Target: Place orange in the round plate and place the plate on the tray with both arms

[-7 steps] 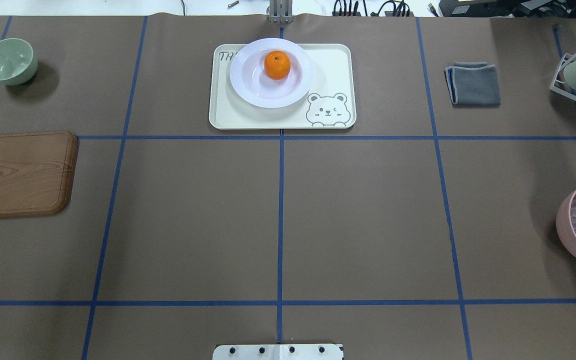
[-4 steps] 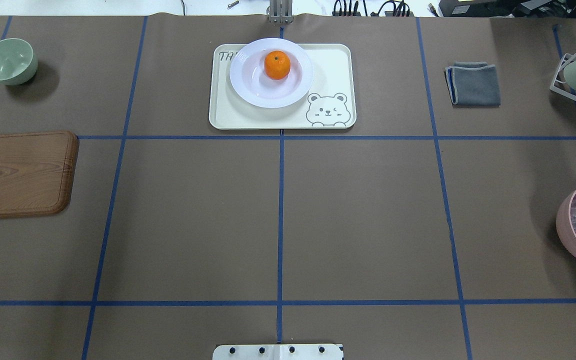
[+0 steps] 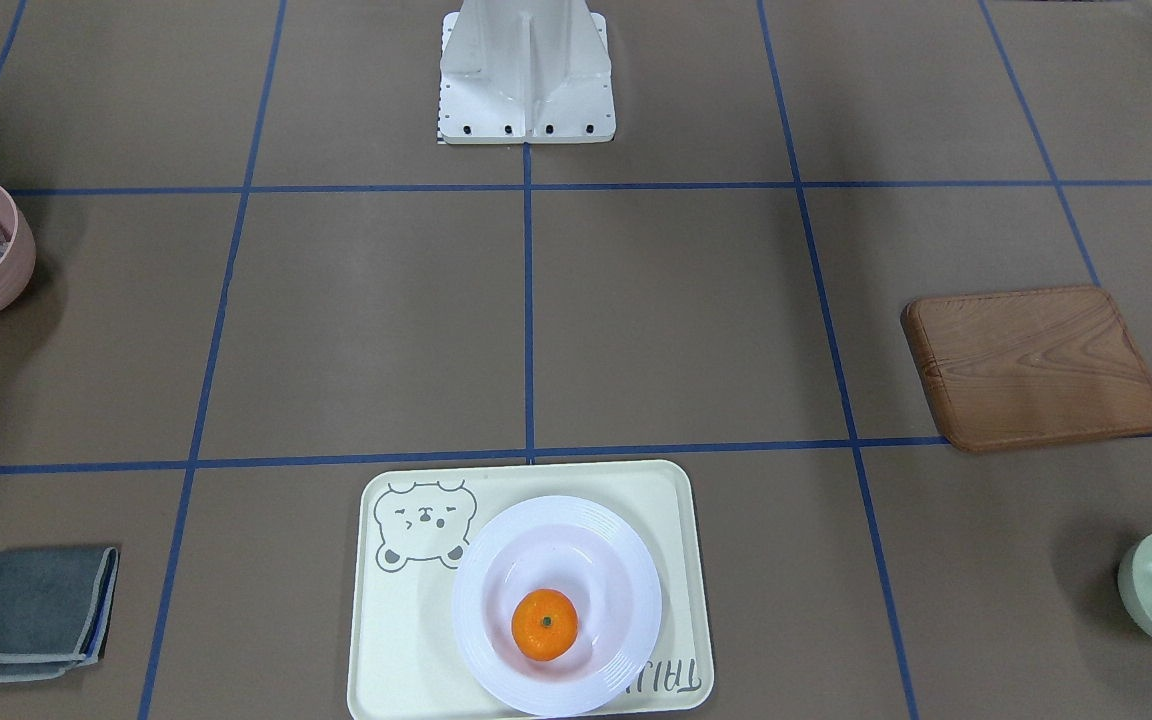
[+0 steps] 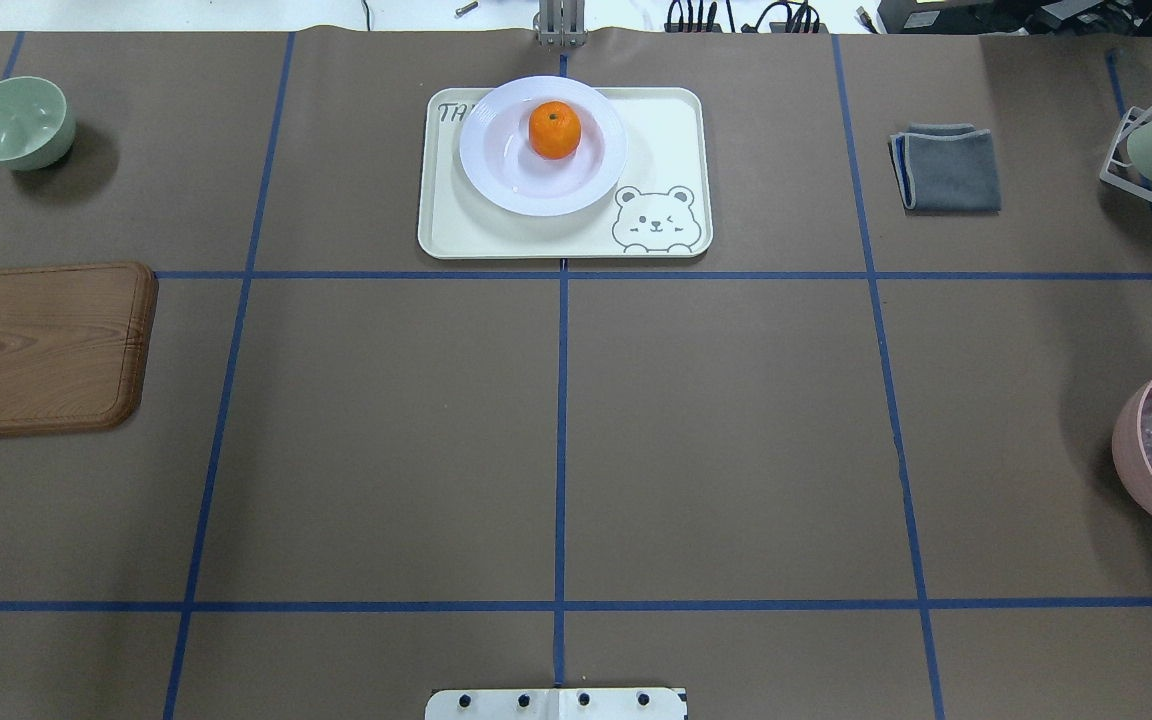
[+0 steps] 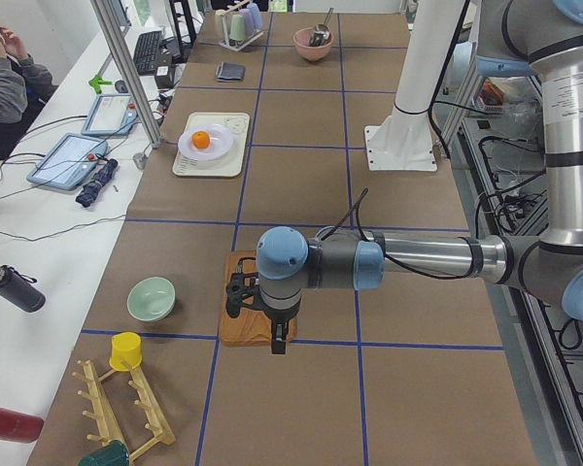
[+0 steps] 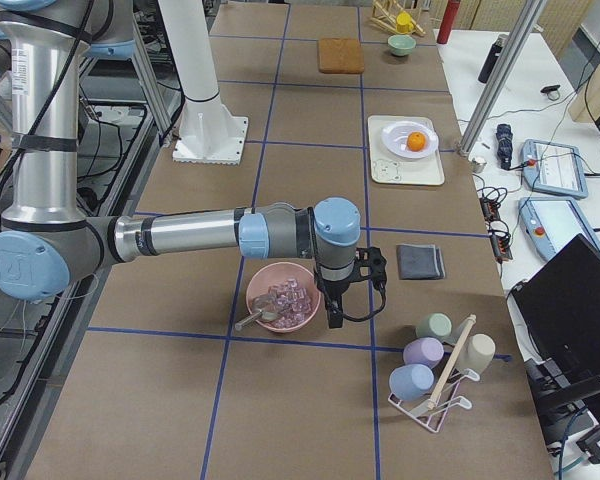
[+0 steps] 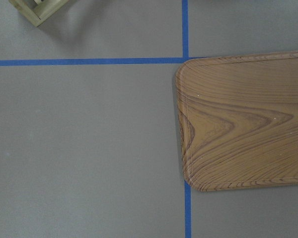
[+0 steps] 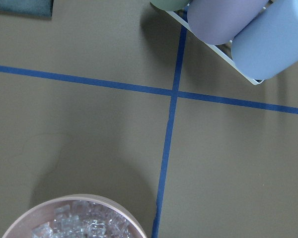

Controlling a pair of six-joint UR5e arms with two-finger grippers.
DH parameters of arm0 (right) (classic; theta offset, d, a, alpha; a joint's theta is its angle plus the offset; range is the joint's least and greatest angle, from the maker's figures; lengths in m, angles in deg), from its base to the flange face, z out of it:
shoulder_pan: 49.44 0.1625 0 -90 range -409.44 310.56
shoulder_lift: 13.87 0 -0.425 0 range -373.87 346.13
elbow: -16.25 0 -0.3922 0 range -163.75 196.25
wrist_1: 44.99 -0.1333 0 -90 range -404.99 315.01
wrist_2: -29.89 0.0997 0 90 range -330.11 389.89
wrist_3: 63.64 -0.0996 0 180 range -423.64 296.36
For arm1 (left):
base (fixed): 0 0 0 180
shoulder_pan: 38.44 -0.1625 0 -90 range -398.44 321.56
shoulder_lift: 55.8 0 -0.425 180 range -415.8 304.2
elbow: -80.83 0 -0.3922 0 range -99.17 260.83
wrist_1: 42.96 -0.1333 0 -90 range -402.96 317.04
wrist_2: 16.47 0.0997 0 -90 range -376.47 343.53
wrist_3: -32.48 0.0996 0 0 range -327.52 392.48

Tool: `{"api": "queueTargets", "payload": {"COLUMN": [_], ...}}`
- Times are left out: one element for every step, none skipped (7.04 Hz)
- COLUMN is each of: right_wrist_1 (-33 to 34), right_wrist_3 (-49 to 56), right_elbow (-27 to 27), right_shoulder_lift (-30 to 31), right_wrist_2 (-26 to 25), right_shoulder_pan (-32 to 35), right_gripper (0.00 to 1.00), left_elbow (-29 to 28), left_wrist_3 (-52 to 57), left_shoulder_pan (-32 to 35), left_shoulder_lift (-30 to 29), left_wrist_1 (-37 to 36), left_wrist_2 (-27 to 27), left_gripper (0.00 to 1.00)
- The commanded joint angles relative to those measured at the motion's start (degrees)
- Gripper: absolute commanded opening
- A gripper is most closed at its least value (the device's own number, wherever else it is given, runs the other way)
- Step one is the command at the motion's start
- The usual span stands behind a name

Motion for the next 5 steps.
{"api": "queueTargets", "payload": {"right_wrist_1": [-0.15,-0.15,-0.15,-0.15,-0.15], "right_wrist_3": [0.58,0.67,0.67,0.67,0.67], "right_elbow": [-0.15,-0.15,-0.24,-0.24,-0.50], "right_shoulder_lift": [0.01,-0.08,-0.08,-0.08,-0.08], "right_wrist_2": [0.19,0.19,0.19,0.19,0.19], "right_shoulder_pan": [0.00,0.00,0.00,0.00,0.00], "right_gripper": [1.00,1.00,1.00,1.00,1.00], "left_elbow": [-0.09,-0.18,-0.26,-0.18,-0.26], "left_wrist_3": [0.00,0.00,0.00,0.00,0.00], "left_shoulder_pan": [0.00,0.00,-0.09,-0.09,-0.09], "left_shoulder_lift": [0.06,0.06,-0.03,-0.03,-0.03], "left_wrist_1": [-0.01,-0.01,0.08,0.08,0.08], "left_wrist_2": [-0.01,0.08,0.08,0.00,-0.01], "left_gripper": [0.99,0.99,0.99,0.99,0.99]}}
